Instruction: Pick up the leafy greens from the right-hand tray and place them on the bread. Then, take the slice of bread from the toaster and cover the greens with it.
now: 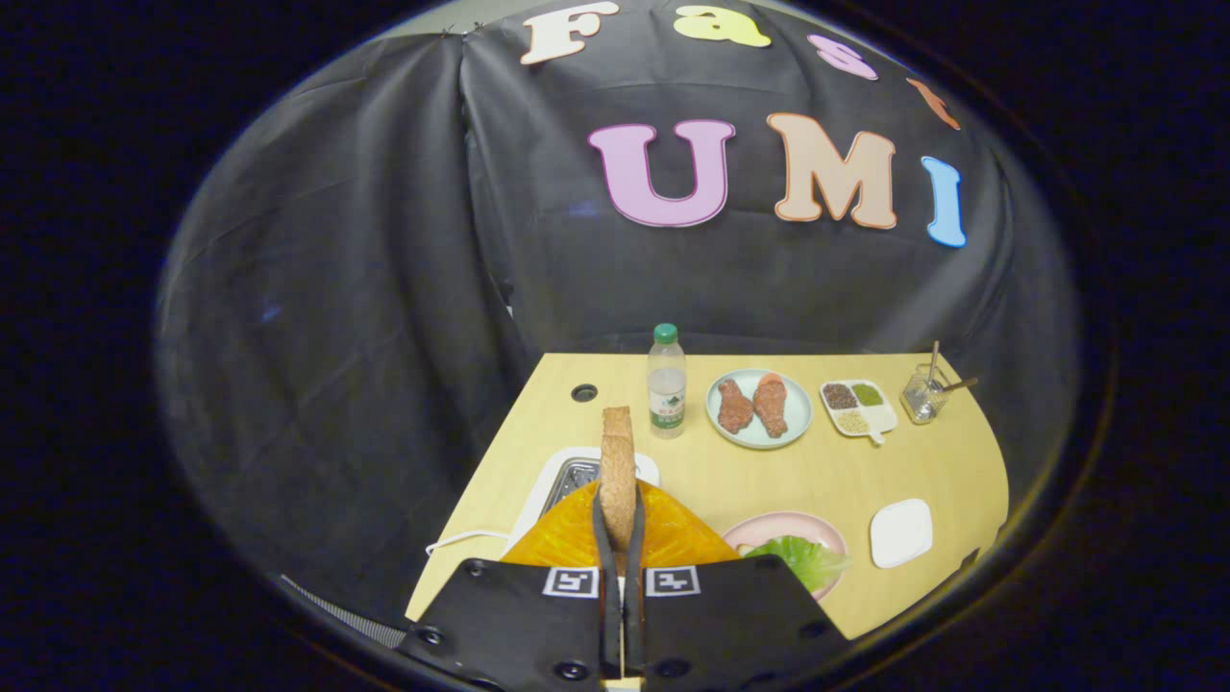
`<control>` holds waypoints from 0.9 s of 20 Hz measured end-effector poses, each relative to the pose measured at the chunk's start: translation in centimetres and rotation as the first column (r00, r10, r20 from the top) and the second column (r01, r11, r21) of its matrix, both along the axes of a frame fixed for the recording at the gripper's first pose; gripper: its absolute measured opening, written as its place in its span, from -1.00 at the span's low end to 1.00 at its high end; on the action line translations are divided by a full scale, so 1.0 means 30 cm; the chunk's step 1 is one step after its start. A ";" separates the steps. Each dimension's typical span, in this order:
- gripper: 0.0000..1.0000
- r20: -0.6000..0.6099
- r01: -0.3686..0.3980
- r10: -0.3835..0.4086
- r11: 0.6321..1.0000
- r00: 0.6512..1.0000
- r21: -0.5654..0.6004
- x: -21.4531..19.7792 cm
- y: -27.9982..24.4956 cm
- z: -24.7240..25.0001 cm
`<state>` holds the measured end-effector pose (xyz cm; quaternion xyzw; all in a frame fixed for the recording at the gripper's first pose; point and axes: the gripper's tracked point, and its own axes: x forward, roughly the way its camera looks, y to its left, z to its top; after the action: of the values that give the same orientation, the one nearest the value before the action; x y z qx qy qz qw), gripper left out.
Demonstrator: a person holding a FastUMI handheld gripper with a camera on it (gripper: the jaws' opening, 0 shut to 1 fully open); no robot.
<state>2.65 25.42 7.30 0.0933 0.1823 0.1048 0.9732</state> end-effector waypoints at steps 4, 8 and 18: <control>-0.92 0.015 0.015 -0.014 1.000 1.000 -0.019 -0.014 -0.113 -0.002; -0.92 0.001 0.013 -0.013 1.000 1.000 -0.019 -0.004 -0.199 -0.061; -0.92 -0.094 0.001 0.000 1.000 0.996 0.005 0.021 -0.345 -0.345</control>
<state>3.28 15.07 -3.06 0.1005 0.2276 0.1005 0.9633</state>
